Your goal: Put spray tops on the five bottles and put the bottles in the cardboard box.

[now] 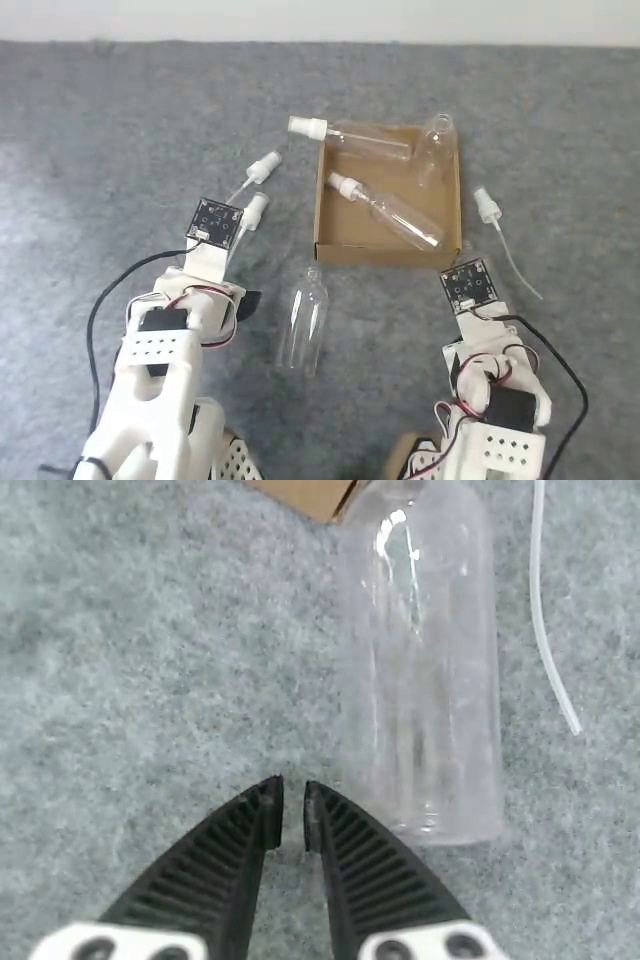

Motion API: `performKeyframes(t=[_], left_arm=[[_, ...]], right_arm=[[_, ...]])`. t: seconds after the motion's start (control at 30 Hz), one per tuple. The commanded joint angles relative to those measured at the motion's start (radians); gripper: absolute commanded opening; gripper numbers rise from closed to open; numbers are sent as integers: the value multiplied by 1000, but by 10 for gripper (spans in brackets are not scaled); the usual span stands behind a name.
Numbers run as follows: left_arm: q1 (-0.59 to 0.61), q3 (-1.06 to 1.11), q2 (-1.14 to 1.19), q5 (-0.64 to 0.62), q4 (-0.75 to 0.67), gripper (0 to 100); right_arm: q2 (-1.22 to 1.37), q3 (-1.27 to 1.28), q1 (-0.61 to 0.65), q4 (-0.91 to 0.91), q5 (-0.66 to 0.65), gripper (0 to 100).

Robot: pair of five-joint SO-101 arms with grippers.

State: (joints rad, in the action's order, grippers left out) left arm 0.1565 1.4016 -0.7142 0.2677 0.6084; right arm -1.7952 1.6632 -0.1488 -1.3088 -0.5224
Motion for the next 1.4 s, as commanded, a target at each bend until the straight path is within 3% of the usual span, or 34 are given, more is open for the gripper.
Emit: performKeyframes(t=[0.0, 0.07, 0.37, 0.67, 0.87, 1.13, 1.23, 1.37], left_arm=[[-5, -4, -32, 9, -20, 306], [-2, -4, -32, 9, -21, 306], [-43, -4, -32, 9, -26, 306], [-40, -4, -32, 11, -21, 306], [-40, -4, -32, 11, -21, 306], [-40, -4, -32, 11, -20, 306], [-40, -4, -32, 11, -20, 306], [-40, -4, -32, 11, -20, 306]], right_arm=[[-8, 20, -5, -1, -9, 6], [-10, 20, -5, 30, -11, 6], [-8, -21, -45, 476, -6, 6], [85, -407, -91, 426, 61, 6], [555, -729, -96, 308, 58, 6], [1190, -1171, -88, 87, -55, 9], [1365, -1286, -88, 84, -55, 85], [1569, -1398, -53, 84, -58, 266]])
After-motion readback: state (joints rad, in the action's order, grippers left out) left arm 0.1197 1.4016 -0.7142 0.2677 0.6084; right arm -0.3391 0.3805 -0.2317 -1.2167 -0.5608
